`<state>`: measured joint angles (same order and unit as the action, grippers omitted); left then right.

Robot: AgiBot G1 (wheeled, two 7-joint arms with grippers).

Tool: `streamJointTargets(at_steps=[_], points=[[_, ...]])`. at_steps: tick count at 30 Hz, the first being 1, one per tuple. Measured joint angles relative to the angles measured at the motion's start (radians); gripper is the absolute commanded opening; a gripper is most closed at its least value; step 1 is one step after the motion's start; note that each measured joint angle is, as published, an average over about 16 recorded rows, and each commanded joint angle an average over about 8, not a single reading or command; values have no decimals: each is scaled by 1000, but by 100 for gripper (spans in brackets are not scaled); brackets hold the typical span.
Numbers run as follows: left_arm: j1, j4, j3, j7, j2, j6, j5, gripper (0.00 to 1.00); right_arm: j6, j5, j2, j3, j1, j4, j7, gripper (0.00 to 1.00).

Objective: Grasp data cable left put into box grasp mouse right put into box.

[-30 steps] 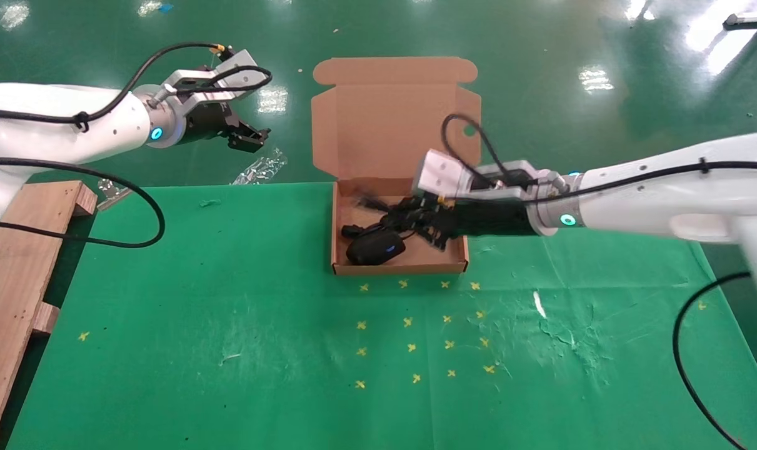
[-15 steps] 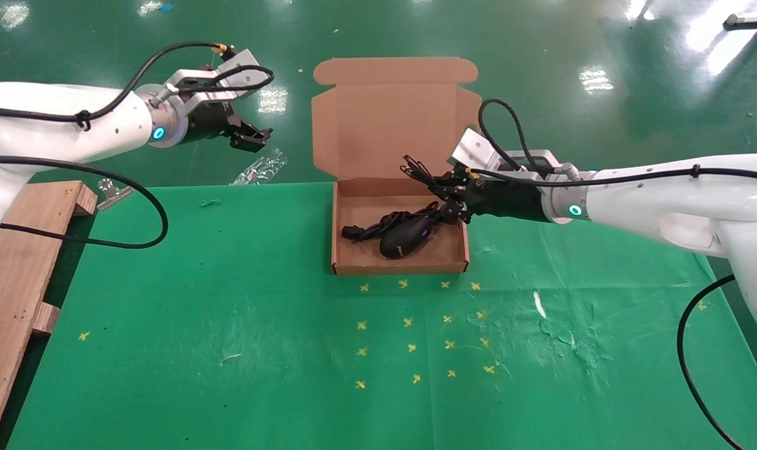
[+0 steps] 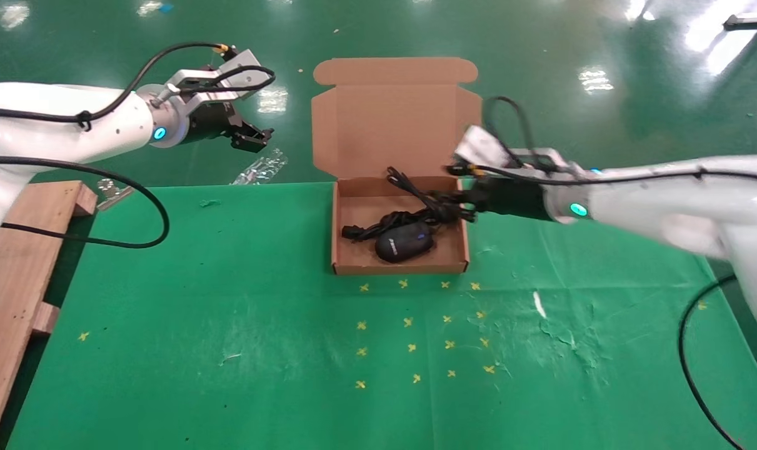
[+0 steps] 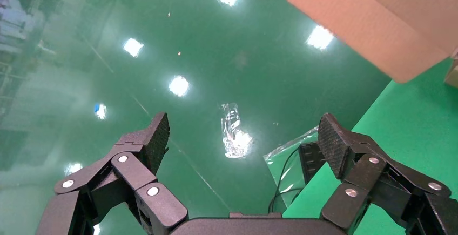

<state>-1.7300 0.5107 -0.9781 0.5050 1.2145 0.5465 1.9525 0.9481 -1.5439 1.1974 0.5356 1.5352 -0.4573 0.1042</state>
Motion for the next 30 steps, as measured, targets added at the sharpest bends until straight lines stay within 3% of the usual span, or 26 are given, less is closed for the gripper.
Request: streamJointTargets(at_steps=[30], points=[[1, 1, 1, 0, -1, 1, -2, 100, 284, 422, -304, -133, -239, -429, -152, 100]])
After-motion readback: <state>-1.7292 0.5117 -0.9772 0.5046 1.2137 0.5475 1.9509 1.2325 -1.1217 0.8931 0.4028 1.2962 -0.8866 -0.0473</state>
